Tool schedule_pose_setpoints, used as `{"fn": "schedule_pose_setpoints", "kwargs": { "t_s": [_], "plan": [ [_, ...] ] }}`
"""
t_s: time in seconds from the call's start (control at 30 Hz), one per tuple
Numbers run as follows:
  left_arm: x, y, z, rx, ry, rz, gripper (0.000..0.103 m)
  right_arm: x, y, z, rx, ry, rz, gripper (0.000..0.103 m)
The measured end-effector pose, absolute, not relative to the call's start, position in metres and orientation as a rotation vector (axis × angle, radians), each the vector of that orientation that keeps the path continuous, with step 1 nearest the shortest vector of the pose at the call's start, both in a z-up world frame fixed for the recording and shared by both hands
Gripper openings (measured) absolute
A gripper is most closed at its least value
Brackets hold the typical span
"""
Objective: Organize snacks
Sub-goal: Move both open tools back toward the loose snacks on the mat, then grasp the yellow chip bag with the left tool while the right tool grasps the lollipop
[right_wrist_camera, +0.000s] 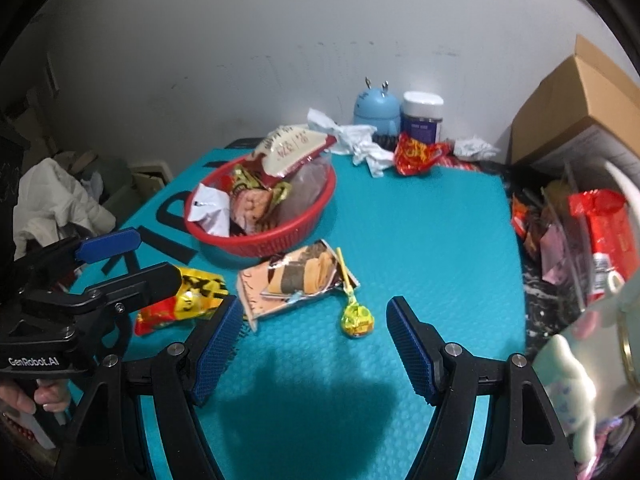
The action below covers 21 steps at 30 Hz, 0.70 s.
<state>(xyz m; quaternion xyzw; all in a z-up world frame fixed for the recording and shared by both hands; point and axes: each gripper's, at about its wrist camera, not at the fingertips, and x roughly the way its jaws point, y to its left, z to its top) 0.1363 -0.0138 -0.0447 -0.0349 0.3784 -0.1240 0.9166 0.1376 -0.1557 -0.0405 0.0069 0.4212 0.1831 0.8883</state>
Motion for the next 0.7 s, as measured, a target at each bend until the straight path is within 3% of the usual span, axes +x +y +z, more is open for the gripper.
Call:
{"fn": "schedule_pose_setpoints", "kwargs": {
  "t_s": [0.37, 0.7],
  "plan": [
    [0.160, -0.007, -0.083, -0.079, 0.857, -0.206, 0.084, 0.157, -0.158, -0.083, 0.022, 0.916, 0.343, 0.074],
    [0.173, -0.005, -0.115, -0.098, 0.950, -0.197, 0.084, 0.168, -0.156, -0.112, 0.032, 0.948, 0.293, 0.062]
  ]
}}
